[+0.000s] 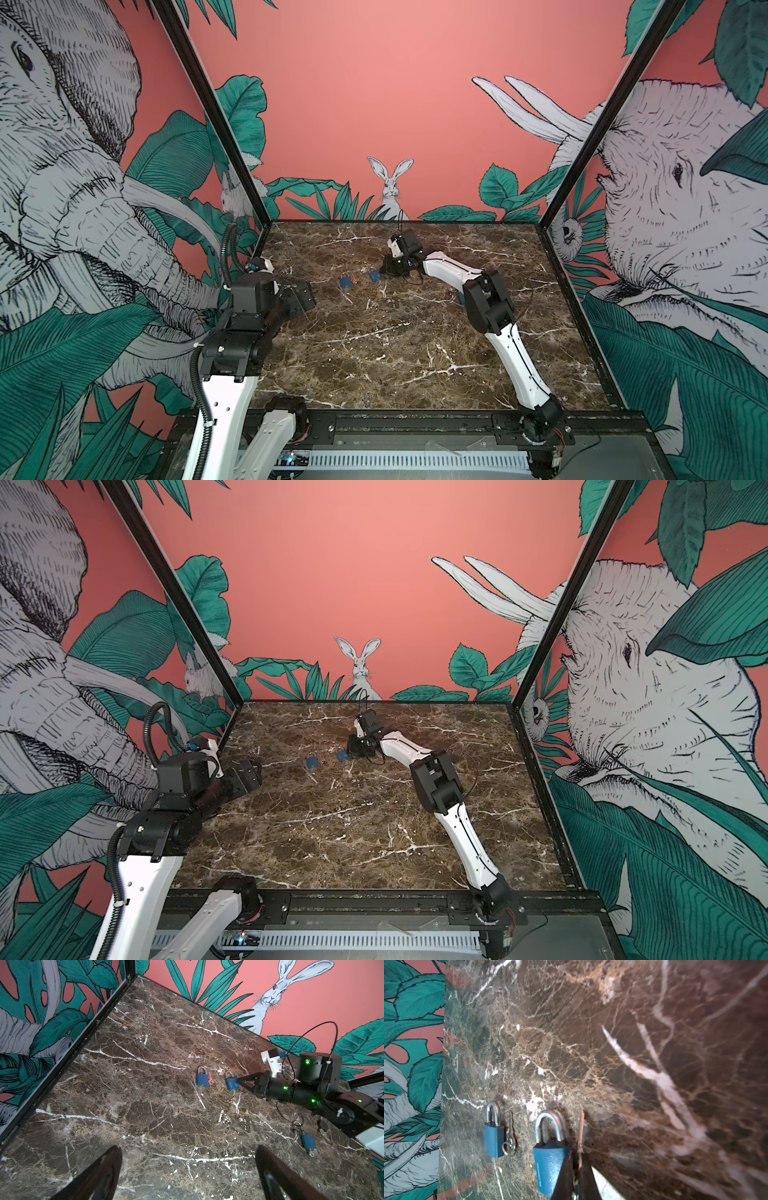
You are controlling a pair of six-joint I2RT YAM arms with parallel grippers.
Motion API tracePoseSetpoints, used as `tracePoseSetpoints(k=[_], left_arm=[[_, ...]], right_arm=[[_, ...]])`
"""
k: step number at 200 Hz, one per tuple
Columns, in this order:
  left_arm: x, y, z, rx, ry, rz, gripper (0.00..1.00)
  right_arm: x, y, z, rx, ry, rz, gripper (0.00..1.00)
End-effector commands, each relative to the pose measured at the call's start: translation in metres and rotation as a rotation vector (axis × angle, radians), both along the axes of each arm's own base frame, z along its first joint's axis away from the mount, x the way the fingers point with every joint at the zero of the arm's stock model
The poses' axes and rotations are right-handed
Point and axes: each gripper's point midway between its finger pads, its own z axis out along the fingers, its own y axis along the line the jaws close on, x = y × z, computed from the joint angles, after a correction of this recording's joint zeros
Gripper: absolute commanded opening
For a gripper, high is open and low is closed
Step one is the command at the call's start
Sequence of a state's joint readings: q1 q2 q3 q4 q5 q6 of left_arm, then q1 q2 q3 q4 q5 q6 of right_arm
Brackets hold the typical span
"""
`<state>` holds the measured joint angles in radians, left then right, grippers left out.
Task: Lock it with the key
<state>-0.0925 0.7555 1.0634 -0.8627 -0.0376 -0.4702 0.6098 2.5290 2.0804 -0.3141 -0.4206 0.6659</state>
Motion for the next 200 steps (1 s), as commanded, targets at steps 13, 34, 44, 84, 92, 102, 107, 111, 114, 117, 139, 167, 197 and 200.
tracePoseSetpoints(k=[13,34,44,84,92,102,107,111,114,117,139,167,197,200], left_arm=[[0.001,-0.003,-0.008,-0.022,0.014,-0.01,0.99],[-0.001,-0.004,-0.008,-0.023,0.005,-0.012,0.99],[-0.002,-0.004,-0.009,-0.024,0.004,-0.014,0.99],[0.0,-0.008,-0.015,-0.043,0.011,-0.029,0.99],[0.001,-0.009,-0.017,-0.045,0.017,-0.032,0.99],[0.002,-0.009,-0.018,-0.048,0.019,-0.031,0.99],[0.002,-0.01,-0.018,-0.049,0.02,-0.032,0.99],[0.003,-0.01,-0.019,-0.049,0.022,-0.032,0.99],[0.003,-0.01,-0.019,-0.051,0.022,-0.033,1.0],[0.003,-0.01,-0.019,-0.052,0.022,-0.032,0.99],[0.004,-0.01,-0.022,-0.055,0.026,-0.03,1.0],[0.004,-0.008,-0.029,-0.056,0.046,-0.016,0.99],[0.002,-0.006,-0.028,-0.051,0.04,-0.004,0.99],[0.001,-0.006,-0.028,-0.05,0.038,-0.004,0.99]], right_arm=[[-0.017,-0.011,-0.015,-0.064,0.032,-0.001,0.0],[-0.018,-0.017,-0.017,-0.07,0.036,-0.006,0.0],[-0.018,-0.02,-0.017,-0.077,0.034,-0.006,0.0],[-0.01,-0.036,-0.015,-0.103,0.031,-0.02,0.09],[-0.009,-0.038,-0.015,-0.107,0.03,-0.019,0.14],[-0.008,-0.042,-0.015,-0.114,0.032,-0.02,0.19],[-0.008,-0.043,-0.015,-0.116,0.033,-0.019,0.21],[-0.007,-0.044,-0.015,-0.118,0.034,-0.019,0.23],[-0.007,-0.045,-0.015,-0.12,0.035,-0.021,0.24],[-0.007,-0.046,-0.016,-0.12,0.035,-0.021,0.25],[-0.004,-0.05,-0.013,-0.116,0.033,-0.023,0.3],[-0.001,-0.055,-0.006,-0.124,0.02,-0.021,0.34],[0.005,-0.064,0.014,-0.162,-0.025,-0.005,0.47],[0.006,-0.066,0.018,-0.168,-0.031,-0.003,0.48]])
